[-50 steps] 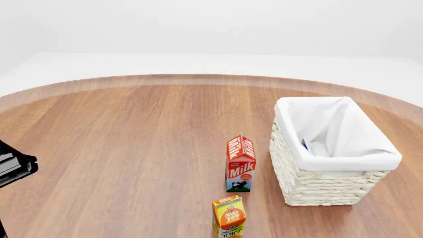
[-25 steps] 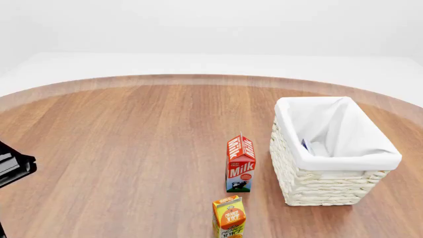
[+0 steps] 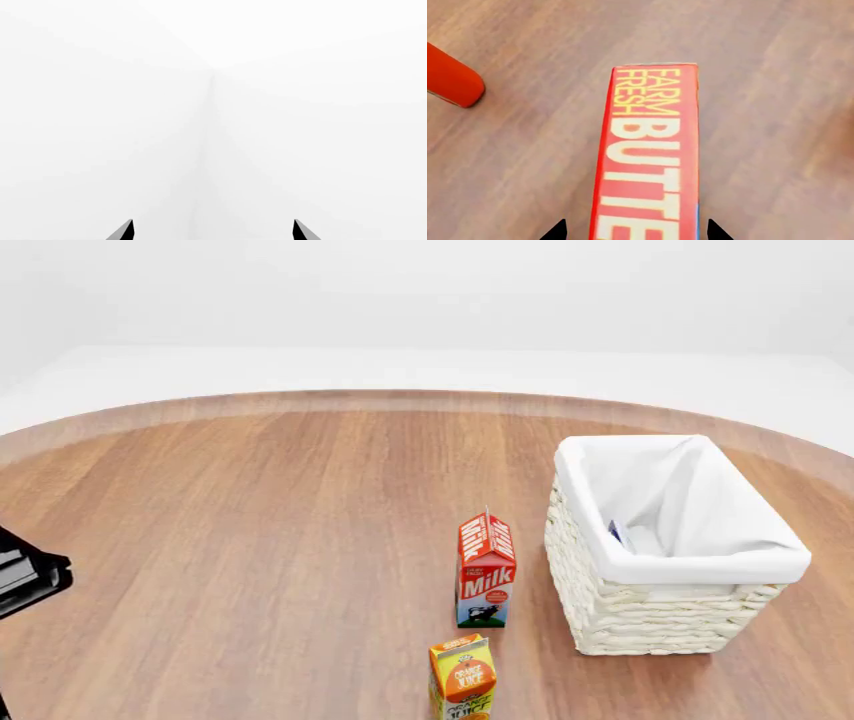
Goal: Pick up the cream cheese box and the butter, and put them in the basket.
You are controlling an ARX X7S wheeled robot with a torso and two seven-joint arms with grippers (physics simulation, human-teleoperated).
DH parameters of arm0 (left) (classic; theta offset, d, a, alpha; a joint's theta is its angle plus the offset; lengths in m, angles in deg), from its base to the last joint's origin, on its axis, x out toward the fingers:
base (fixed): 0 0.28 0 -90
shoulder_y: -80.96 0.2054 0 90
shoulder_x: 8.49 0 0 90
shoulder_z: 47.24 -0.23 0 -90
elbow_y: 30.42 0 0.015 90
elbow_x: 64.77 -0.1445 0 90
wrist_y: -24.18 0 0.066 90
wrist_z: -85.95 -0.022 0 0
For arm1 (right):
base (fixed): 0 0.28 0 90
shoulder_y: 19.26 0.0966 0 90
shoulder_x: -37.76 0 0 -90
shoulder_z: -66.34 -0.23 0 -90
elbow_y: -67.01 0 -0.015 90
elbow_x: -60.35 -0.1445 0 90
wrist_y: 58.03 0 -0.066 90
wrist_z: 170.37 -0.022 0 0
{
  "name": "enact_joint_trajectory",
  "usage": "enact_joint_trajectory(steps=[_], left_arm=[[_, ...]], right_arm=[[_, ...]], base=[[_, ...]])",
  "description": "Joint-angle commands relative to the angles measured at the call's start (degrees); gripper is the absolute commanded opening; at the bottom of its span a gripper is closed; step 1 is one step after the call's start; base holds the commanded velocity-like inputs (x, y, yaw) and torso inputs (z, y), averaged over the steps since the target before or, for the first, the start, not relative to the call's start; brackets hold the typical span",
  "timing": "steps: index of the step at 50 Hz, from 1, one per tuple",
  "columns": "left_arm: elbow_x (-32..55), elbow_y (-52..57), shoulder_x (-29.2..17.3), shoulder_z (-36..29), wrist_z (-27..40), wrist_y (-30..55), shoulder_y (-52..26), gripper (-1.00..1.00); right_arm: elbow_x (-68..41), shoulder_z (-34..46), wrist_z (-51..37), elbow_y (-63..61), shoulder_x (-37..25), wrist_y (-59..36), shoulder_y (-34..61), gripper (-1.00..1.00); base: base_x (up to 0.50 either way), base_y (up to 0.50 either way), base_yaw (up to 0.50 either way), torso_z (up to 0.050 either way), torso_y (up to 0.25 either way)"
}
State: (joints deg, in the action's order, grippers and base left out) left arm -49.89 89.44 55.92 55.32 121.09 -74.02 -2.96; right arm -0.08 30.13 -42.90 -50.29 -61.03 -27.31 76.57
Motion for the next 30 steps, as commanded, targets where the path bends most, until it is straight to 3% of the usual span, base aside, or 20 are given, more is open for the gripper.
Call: enact_joint_trajectory(steps=[1, 30], left_arm=[[-0.26, -0.01, 1.07, 1.58, -1.52, -0.14, 0.20, 1.00], [-0.25, -0.40, 1.03, 1.46, -1.33, -0.45, 0.16, 1.00]], right_arm=[[0.04, -1.88, 1.49, 0.39, 1.06, 0.57, 0.22, 1.00], [-0.86, -0.60, 4.86, 5.94, 1.15, 2.23, 0.38, 1.00]], base=[[0.00, 0.00, 0.00, 0.000, 0.000], [0.00, 0.00, 0.00, 0.000, 0.000]])
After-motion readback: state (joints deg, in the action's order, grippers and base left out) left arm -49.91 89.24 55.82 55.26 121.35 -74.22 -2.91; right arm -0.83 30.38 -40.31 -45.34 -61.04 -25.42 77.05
